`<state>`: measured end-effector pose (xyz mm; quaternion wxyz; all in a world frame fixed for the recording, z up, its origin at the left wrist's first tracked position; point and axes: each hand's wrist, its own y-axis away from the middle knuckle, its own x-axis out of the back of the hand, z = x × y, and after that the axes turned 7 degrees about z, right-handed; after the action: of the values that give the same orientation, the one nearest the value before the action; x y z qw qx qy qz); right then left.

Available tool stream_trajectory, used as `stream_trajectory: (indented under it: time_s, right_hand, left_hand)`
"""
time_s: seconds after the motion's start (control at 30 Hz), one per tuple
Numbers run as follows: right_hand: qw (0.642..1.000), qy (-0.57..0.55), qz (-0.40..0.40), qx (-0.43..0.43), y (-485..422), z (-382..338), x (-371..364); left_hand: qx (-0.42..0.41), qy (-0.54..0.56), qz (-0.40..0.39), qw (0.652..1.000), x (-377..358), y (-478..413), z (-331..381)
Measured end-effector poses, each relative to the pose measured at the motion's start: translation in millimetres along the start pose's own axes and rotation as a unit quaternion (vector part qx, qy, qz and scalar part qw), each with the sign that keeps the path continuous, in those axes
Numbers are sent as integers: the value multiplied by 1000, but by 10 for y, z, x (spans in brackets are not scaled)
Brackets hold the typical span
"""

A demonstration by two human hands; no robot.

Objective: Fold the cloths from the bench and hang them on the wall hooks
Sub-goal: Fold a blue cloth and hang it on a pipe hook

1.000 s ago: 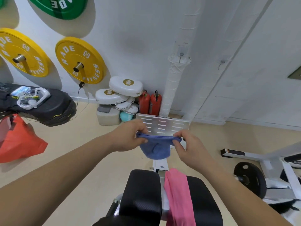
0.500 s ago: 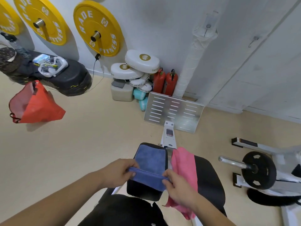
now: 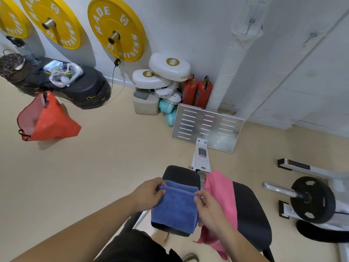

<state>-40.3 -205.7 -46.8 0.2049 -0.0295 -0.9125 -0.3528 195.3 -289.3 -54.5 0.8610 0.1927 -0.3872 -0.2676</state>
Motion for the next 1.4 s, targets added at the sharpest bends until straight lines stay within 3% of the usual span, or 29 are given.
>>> stream_trajectory:
  time_s: [0.17, 0.3, 0.53, 0.73, 0.93, 1.07, 1.17, 1.3, 1.4]
  right_hand:
    - [999, 35, 31, 0, -491, -70, -22]
    - [993, 108, 36, -17, -760, 87, -121]
    - [978, 200, -46, -42, -876, 131, -53]
    - [985, 144, -89, -26, -844, -57, 76]
    - [997, 62, -42, 2, -924, -258, 270]
    - [978, 178, -85, 66, -987, -303, 270]
    - [954, 265, -50, 133, -918, -271, 166]
    - [910, 342, 75, 221, -703, -150, -45]
    - [870, 391, 94, 286, -467, -23, -178]
  left_hand:
    - [60, 8, 26, 998, -59, -487, -40]
    - [106, -56, 3, 993, -156, -668, -138]
    - [54, -118, -104, 986, -74, -863, -87]
    - [37, -151, -214, 964, -5, -947, 24]
    - [23, -48, -120, 991, 251, -1071, 213]
    - [-44, -48, -67, 996, 261, -1048, 288]
    - [-127, -125, -31, 984, 198, -931, 215]
    - [-294, -212, 19, 932, 191, -675, -22]
    - [-404, -255, 37, 878, 117, -536, -296]
